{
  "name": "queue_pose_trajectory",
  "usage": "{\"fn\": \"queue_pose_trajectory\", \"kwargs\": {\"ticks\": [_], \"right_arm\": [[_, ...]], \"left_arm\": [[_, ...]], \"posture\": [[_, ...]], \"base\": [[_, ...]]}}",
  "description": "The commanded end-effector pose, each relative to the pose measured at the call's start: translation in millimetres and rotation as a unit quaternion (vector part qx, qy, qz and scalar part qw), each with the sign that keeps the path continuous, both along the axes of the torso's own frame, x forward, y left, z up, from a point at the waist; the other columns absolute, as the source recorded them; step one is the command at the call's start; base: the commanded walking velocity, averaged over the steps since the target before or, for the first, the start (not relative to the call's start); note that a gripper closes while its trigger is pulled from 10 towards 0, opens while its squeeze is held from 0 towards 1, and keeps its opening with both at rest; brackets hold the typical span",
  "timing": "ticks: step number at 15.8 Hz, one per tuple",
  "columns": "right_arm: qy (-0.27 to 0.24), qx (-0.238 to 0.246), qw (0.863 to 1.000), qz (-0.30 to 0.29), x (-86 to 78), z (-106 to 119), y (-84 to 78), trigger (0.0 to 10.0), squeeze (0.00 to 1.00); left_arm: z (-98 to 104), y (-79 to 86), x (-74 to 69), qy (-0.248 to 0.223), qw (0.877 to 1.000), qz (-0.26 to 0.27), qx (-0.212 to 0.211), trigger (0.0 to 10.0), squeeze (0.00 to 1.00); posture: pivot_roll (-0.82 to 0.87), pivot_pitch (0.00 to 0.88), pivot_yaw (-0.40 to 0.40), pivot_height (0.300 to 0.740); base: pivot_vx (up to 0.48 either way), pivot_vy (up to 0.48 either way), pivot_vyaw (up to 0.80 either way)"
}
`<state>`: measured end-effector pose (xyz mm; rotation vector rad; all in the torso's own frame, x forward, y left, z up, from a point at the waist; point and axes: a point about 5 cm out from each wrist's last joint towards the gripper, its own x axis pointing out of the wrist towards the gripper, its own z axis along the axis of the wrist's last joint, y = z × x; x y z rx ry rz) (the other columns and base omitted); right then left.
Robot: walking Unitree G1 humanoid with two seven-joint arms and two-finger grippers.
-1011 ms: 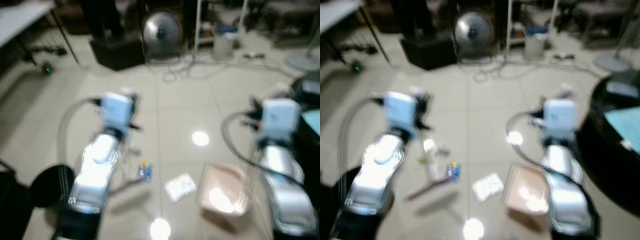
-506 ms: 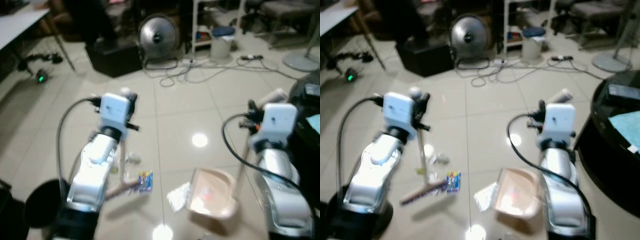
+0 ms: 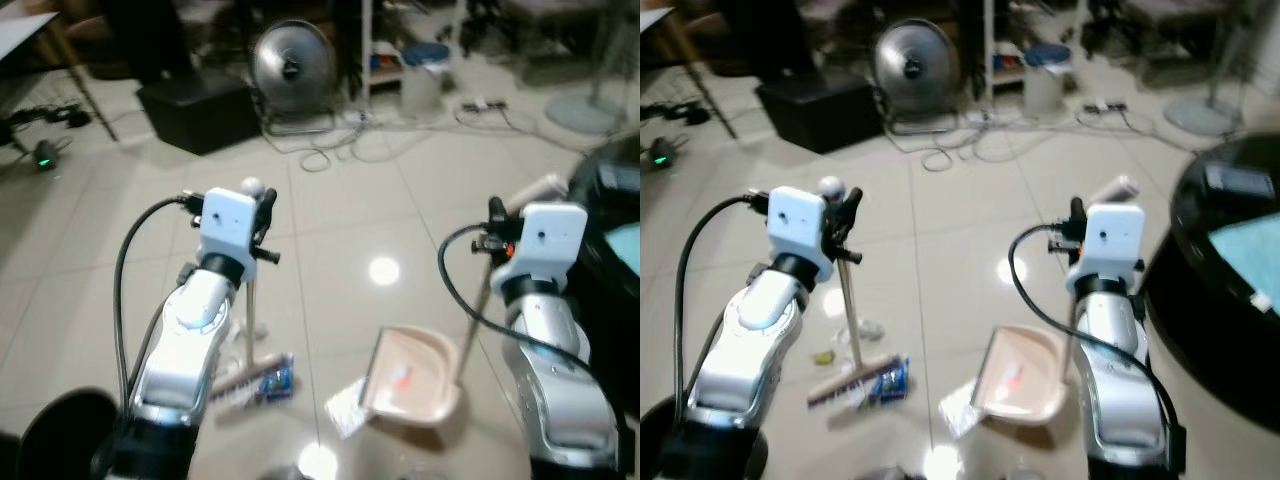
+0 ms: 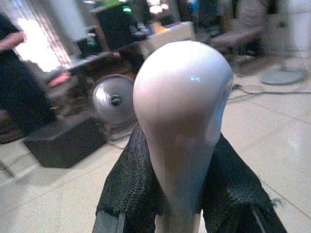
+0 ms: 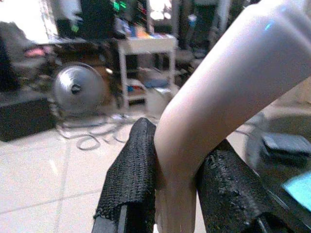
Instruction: Sweep floor
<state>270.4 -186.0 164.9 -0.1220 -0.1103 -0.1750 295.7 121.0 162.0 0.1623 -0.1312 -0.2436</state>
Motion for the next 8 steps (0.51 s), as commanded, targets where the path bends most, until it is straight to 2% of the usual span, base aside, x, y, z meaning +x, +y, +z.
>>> {"fn": "queue_pose_trajectory", "kwargs": {"ticks": [1,4,6,8], "right_arm": [[-0.010,-0.025,1.000,-0.015,2.5,2,-4.7,10.0,0.00],[-0.036,-0.033,0.999,0.023,14.9,1,-1.5,10.0,0.00],[-0.034,-0.041,0.998,0.039,23.9,-1,-4.4,10.0,0.00],[-0.034,-0.054,0.996,0.065,29.8,-5,-4.9,10.0,0.00]], "left_arm": [[2,8.9,1.7,-0.009,1.000,0.025,-0.005,10.0,0.00],[2,17.0,9.5,-0.015,0.998,0.059,-0.004,10.0,0.00],[5,16.4,14.3,-0.033,0.997,0.074,0.004,10.0,0.00],[3,20.6,18.2,-0.036,0.995,0.096,-0.008,10.0,0.00]], "posture": [[0.01,0.102,0.095,0.740],[0.01,0.126,0.097,0.740],[0.02,0.132,0.102,0.740],[0.01,0.159,0.124,0.740]], "base": [[0.000,0.000,0.00],[0.000,0.000,0.00],[0.000,0.000,0.00],[0.000,0.000,0.00]]}}
